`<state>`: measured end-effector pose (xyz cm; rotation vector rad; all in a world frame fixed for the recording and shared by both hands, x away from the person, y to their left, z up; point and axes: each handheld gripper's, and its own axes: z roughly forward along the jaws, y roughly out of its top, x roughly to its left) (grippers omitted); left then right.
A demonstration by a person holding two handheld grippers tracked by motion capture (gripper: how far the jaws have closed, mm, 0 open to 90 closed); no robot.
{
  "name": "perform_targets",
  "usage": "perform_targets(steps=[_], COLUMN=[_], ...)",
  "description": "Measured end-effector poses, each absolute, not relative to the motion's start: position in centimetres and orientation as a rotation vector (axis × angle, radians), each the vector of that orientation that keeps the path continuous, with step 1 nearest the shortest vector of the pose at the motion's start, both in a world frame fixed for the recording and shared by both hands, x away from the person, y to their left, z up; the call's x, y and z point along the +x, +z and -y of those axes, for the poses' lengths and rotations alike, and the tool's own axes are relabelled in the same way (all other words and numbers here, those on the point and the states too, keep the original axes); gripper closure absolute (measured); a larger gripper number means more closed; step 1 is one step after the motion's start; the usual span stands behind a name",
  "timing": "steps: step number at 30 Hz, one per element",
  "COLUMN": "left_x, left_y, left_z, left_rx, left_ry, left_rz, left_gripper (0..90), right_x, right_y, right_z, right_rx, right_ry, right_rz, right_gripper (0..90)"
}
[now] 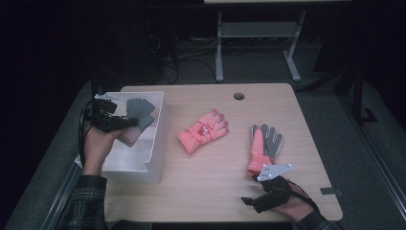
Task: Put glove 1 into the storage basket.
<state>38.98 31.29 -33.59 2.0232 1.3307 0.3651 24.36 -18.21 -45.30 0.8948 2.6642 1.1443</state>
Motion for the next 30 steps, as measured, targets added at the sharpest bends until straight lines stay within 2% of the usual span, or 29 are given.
perform_targets(steps=[12, 22, 30], left_x=[40.2, 40.5, 40.7], left_y=[-38.5, -40.4, -41.8], left_z=[-33.6, -33.2, -32.8], left_rx=[2.061, 2.145, 2.216], left_ry=[0.350, 0.376, 0.387], left_rz=[-1.454, -1.515, -1.528], left_gripper=[62.5, 61.4, 53.4], right_x=[24.4, 24.3, 24.3], right_y=[-45.3, -45.3, -45.2], right_z=[18.2, 18.3, 18.3], right_rx=[0.900, 0.899, 0.905], right_ry=[1.144, 1.144, 1.150], right_rz=[-2.664, -2.665, -2.663], right_gripper=[12.8, 12.8, 13.2])
